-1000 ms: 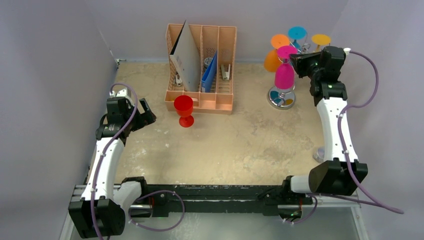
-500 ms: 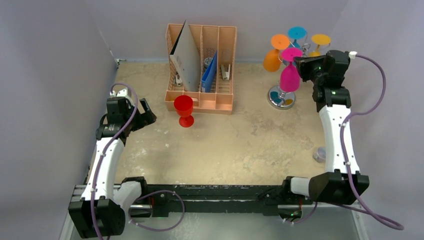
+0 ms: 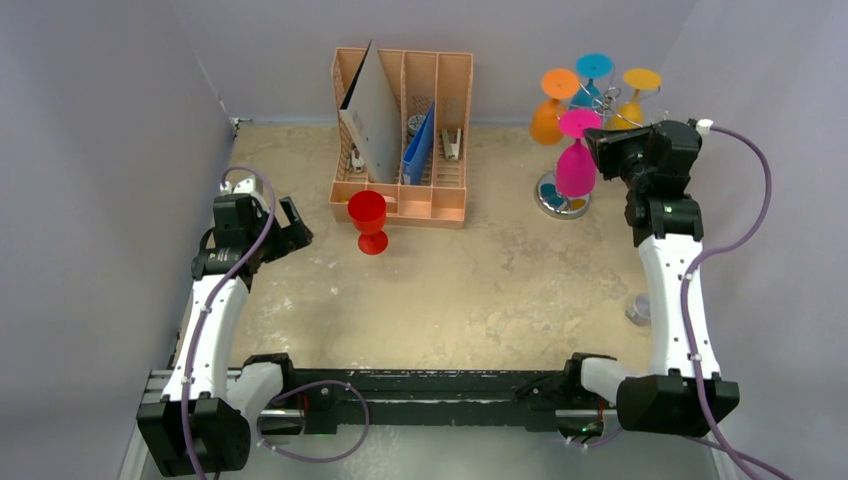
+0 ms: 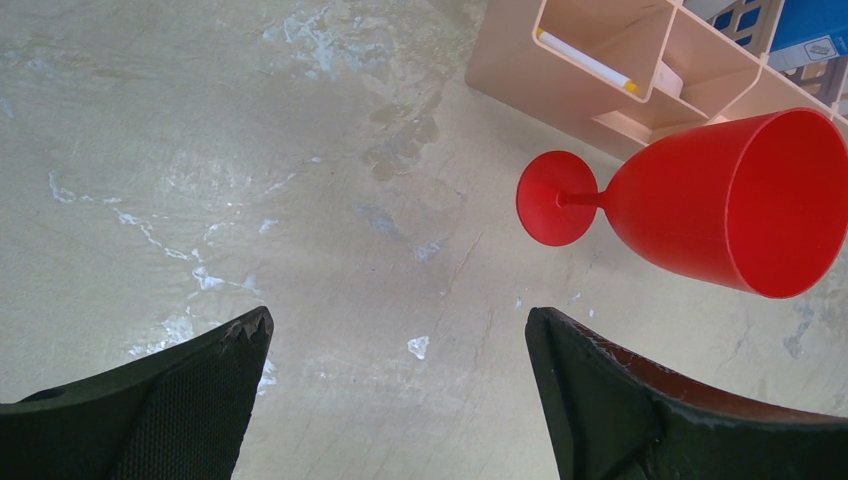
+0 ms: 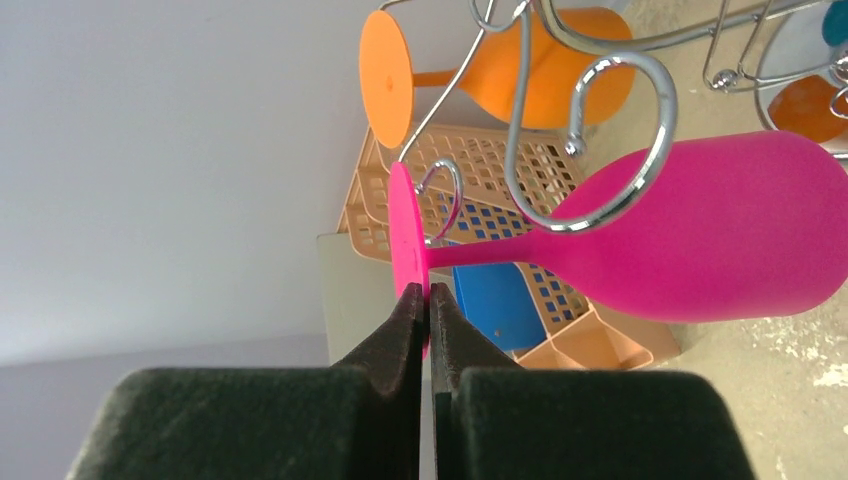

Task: Take the wine glass off the wine glass rack
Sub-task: Pick up the wine glass from the wine rack, then place the wine glass at the center of the board.

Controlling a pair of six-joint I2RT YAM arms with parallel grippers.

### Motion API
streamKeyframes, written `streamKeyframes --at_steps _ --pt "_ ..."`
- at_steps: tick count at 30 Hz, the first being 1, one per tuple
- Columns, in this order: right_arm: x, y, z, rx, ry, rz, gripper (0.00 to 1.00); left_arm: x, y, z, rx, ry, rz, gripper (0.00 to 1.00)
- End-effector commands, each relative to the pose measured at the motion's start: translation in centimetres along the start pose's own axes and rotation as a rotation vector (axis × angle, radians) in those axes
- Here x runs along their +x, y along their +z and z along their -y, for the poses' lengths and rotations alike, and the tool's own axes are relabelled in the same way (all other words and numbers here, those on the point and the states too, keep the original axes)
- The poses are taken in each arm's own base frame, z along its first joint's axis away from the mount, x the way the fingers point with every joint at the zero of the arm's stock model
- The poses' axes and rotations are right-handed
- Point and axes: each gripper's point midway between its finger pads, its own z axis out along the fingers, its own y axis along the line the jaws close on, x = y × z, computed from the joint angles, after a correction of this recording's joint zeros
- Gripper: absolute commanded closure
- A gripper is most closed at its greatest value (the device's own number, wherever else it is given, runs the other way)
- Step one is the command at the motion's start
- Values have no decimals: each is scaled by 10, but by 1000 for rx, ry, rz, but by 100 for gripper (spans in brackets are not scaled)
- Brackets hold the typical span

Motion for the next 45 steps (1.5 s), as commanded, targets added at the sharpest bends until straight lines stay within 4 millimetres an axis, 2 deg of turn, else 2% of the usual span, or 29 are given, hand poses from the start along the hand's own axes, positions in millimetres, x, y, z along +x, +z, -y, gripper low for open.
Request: streamKeyframes --at_steps 1,3,9,14,18,20,22,24,27,29,32,35,39,45 --pt "4 -22 -10 -58 -12 -10 100 -12 -5 3 10 -7 46 4" --pt "8 -33 -7 -65 -40 -22 100 -17 -12 15 59 -22 48 4" --pt "38 -59 0 -125 -161 -162 100 -56 -53 55 202 -19 125 4" --pt "66 -80 -1 -206 -274 -318 100 -68 -83 100 438 57 130 8" --pt "91 -102 1 -312 -319 -443 100 -58 -112 147 771 103 90 12" --pt "103 -112 -1 -371 -335 -522 100 -53 -123 164 891 118 68 13" --pt "118 -119 -1 -418 -342 -618 100 -48 -132 182 976 165 50 14" --pt "133 -125 1 -447 -367 -697 100 -33 -140 204 1039 235 14 14" --pt "163 -136 6 -487 -431 -814 100 -11 -138 228 1113 276 -70 16" --pt "181 -140 11 -489 -463 -884 100 2 -132 238 1141 269 -125 19" --pt "199 -142 19 -494 -487 -932 100 11 -142 252 1218 263 -159 20" --pt "210 -148 19 -545 -492 -984 100 16 -151 261 1283 253 -197 21" --pt "225 -156 16 -601 -489 -1065 100 32 -141 264 1286 256 -283 25" --pt "240 -164 13 -651 -513 -1124 100 51 -147 283 1328 280 -327 33"
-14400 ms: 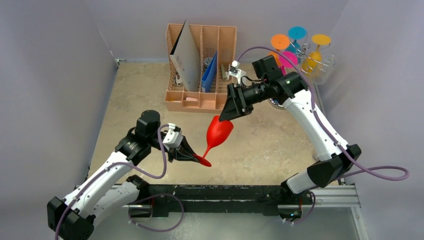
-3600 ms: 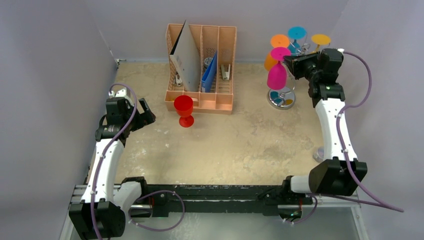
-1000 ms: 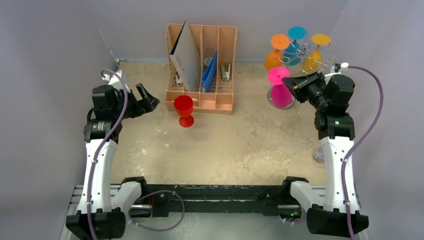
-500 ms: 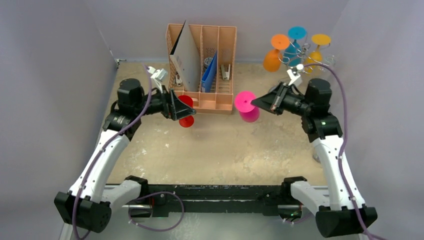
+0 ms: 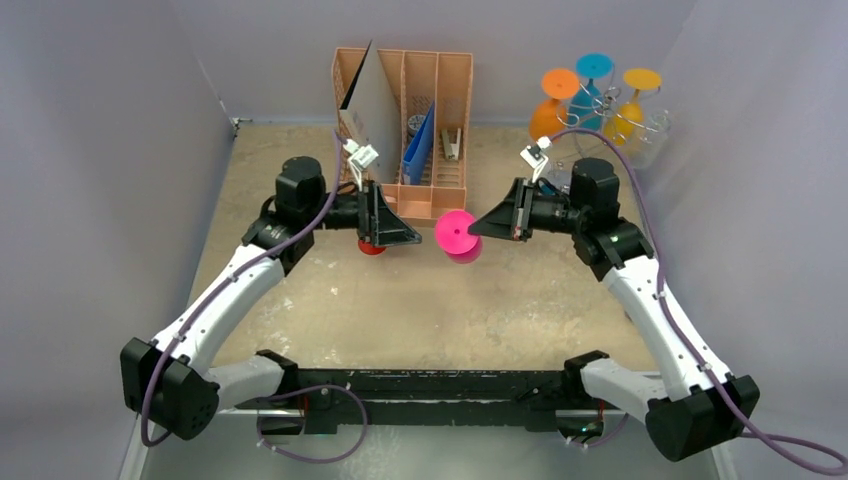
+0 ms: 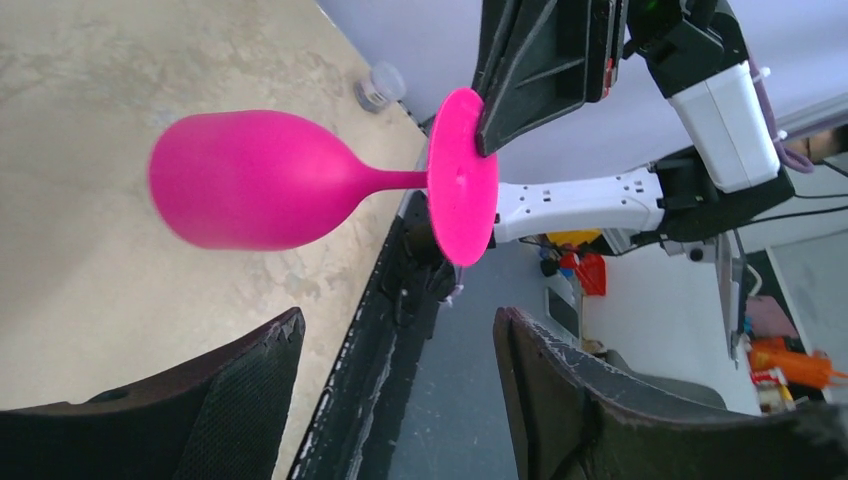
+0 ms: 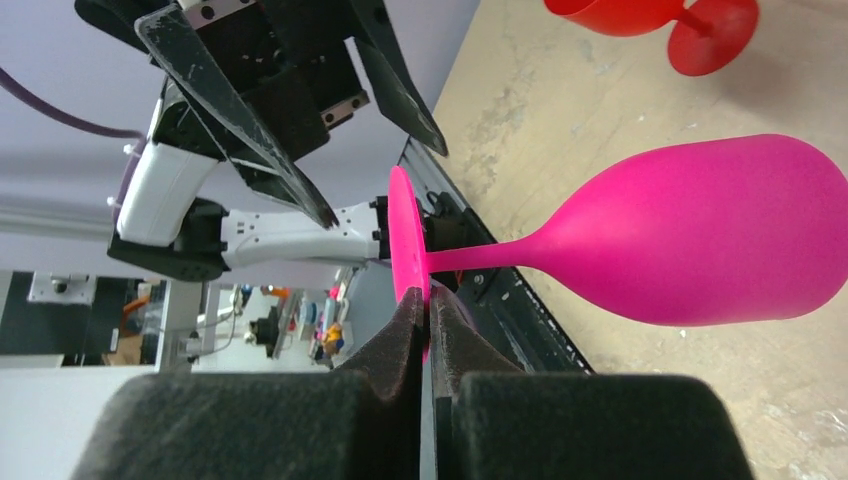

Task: Take the wine glass off the wine glass rack
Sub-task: Place the wine glass at the center of the board.

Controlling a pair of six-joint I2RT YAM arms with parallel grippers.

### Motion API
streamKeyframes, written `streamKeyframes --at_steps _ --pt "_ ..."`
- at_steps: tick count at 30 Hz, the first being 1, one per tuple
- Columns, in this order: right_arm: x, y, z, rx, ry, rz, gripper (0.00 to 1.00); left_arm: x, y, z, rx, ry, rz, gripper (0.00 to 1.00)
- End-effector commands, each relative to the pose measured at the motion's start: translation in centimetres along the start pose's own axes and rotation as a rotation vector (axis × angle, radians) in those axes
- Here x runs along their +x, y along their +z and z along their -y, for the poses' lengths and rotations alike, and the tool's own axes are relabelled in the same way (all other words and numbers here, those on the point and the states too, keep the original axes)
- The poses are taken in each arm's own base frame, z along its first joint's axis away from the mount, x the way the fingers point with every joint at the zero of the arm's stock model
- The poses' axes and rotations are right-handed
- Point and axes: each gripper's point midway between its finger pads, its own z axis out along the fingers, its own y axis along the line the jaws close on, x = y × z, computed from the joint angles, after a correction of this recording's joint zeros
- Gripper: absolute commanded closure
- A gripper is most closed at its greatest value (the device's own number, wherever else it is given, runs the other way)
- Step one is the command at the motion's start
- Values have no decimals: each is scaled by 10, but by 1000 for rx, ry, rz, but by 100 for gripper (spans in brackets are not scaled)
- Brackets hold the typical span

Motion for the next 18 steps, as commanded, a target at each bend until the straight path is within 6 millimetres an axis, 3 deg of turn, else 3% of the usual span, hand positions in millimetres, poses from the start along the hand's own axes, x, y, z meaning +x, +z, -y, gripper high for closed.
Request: streamKeyframes --at_steps 1,3,5,10,18 --pt "5 4 -23 -100 -112 -40 100 2 14 19 70 42 -11 34" --pt "8 7 -27 -109 -124 -55 100 0 20 25 93 55 2 36" --pt "11 9 -28 -110 -135 -68 100 0 26 29 118 61 3 44" --pt "17 11 -33 -123 -158 -99 100 5 34 26 121 56 -9 57" --pt "22 12 -31 -123 -166 -105 100 20 40 24 116 56 -56 90"
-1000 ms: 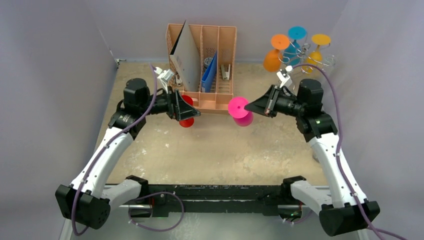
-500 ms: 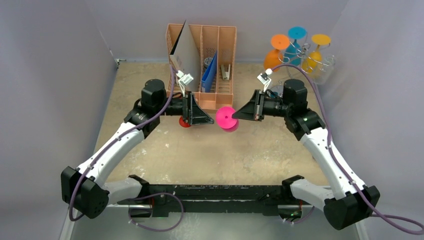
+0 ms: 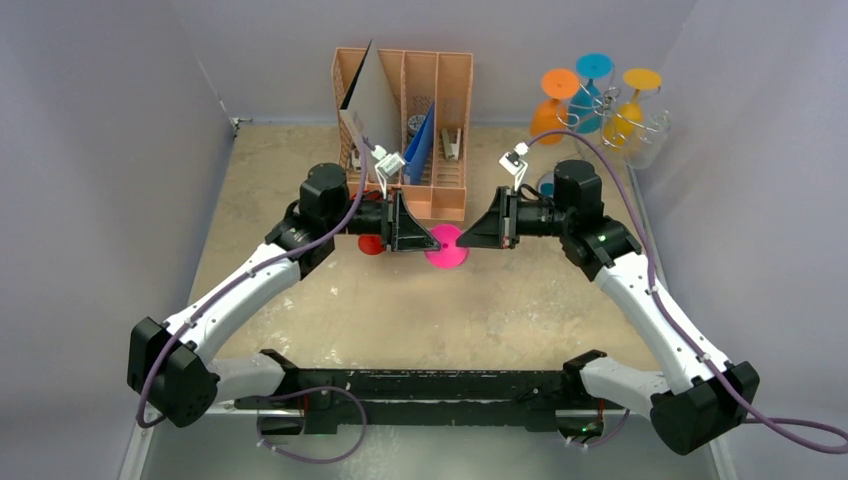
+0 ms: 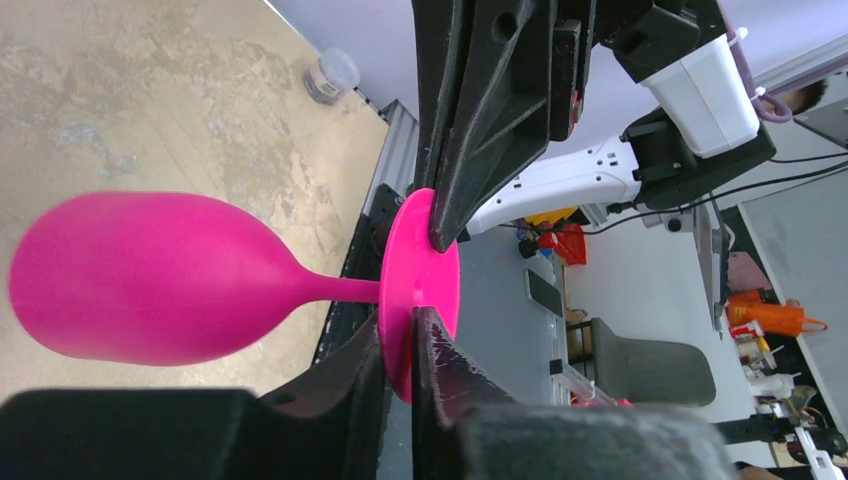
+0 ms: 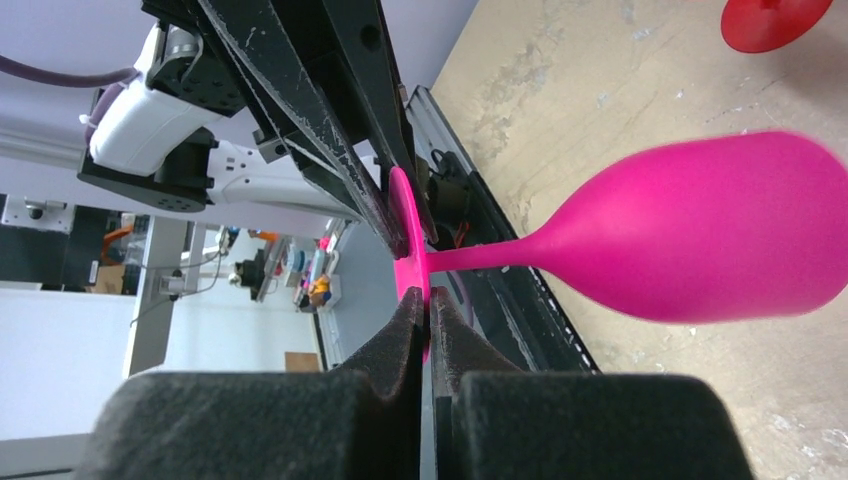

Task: Take the wine glass off the wine glass rack
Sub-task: Place the wine glass at the center of the board.

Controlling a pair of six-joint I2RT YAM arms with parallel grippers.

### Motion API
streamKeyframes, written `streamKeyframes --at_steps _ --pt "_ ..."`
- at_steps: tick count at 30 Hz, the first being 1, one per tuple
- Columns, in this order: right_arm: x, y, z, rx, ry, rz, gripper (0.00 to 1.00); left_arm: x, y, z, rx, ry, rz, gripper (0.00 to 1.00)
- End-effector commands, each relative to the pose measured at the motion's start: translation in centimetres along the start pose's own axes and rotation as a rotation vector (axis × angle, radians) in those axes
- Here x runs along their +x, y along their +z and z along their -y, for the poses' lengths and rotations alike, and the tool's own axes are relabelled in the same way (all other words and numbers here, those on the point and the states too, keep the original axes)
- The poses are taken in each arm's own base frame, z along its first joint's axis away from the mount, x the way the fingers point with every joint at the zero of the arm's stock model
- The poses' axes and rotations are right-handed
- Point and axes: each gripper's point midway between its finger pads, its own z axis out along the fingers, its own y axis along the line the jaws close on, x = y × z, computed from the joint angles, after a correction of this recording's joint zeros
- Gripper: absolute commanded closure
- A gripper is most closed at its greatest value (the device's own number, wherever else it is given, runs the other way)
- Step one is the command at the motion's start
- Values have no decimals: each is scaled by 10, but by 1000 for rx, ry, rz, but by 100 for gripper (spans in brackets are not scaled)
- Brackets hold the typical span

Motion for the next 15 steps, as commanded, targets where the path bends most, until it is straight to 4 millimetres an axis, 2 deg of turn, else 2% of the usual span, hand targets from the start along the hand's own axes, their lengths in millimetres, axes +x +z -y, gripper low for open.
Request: streamKeyframes --at_steps 1,2,5,8,10,13,15 --pt "-5 -4 -20 -49 -87 10 100 2 1 3 9 41 0 95" --pt "-4 -3 -20 -50 -88 9 100 3 1 4 10 43 -2 100" --pt "1 -2 -21 -57 -94 -8 100 4 0 5 -5 64 -3 100" --pt "7 1 -21 -72 -96 -38 78 5 -3 9 -4 90 0 100" --pt "10 4 -20 -71 -88 -51 75 5 -4 12 2 102 1 100" --pt "11 7 -19 -70 -83 -59 78 6 -5 15 12 115 -5 100" --pt "11 9 -19 -70 -86 -61 90 7 -6 16 14 118 -7 100"
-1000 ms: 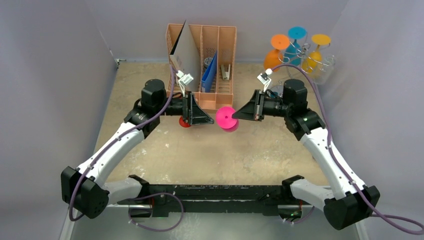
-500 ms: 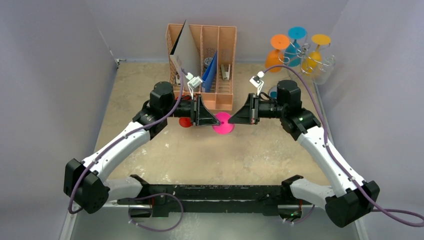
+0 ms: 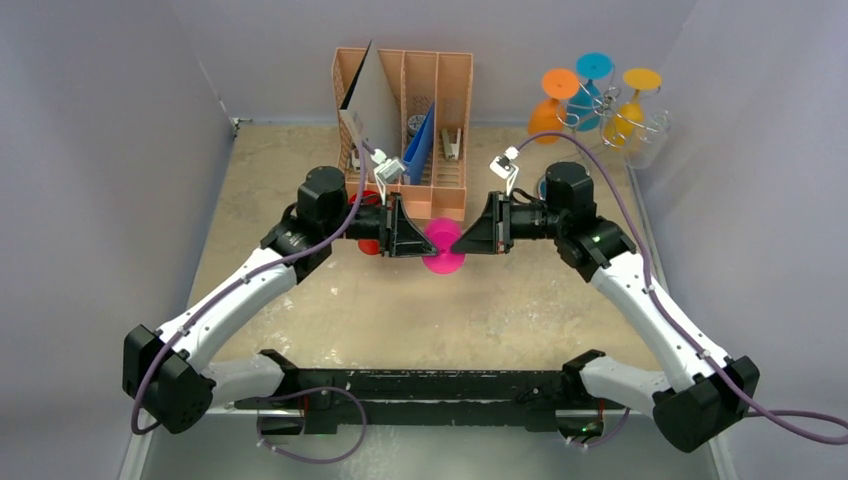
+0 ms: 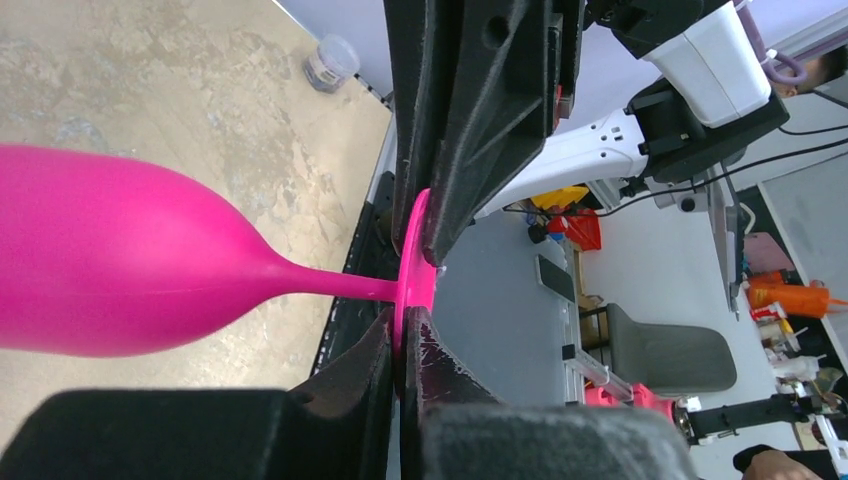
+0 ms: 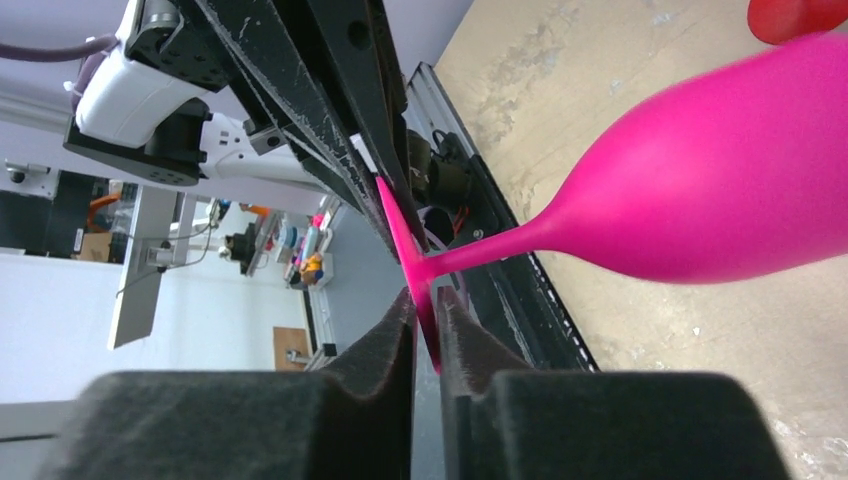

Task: Take the wine glass off the wine glass rack
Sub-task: Place the wine glass at the center of the board.

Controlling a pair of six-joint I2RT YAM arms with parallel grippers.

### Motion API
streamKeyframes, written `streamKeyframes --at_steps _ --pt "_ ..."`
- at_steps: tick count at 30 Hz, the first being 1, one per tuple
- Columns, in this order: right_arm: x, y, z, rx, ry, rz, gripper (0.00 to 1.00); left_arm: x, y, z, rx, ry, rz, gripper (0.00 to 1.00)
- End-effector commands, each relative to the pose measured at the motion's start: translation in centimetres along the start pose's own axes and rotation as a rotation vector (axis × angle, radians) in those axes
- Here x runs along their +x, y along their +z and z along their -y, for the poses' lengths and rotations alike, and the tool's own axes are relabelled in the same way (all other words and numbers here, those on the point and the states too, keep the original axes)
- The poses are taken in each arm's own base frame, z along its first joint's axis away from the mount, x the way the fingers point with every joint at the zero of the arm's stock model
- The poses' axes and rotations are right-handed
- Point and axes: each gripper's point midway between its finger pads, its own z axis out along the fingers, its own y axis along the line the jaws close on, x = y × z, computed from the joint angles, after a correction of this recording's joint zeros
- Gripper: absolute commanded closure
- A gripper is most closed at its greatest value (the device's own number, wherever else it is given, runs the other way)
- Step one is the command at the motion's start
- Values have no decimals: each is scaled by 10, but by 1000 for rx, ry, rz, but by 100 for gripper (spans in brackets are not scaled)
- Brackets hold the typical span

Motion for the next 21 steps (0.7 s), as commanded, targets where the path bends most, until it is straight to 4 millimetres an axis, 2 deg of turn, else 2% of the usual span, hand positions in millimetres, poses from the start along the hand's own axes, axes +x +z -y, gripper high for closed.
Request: streamKeyframes --at_steps 1,4,6,9,11,15,21 --pt "-2 2 -14 -46 -48 -12 92 -4 -4 11 19 80 18 100" --pt "-2 6 -15 -41 -54 -12 100 -5 -5 12 17 80 23 100" --pt "-4 7 -15 -36 -65 1 100 -7 -5 11 9 85 30 99" --pt "-10 7 -10 -1 -85 53 100 1 -6 3 -28 39 7 68" --pt "-13 6 -6 21 -107 90 100 7 -7 -1 -45 14 -9 56" --pt "-15 5 -5 22 -138 124 100 14 -8 -7 -74 -32 -12 53" --pt "-17 7 0 25 -146 148 100 11 -5 -11 -80 -115 41 56"
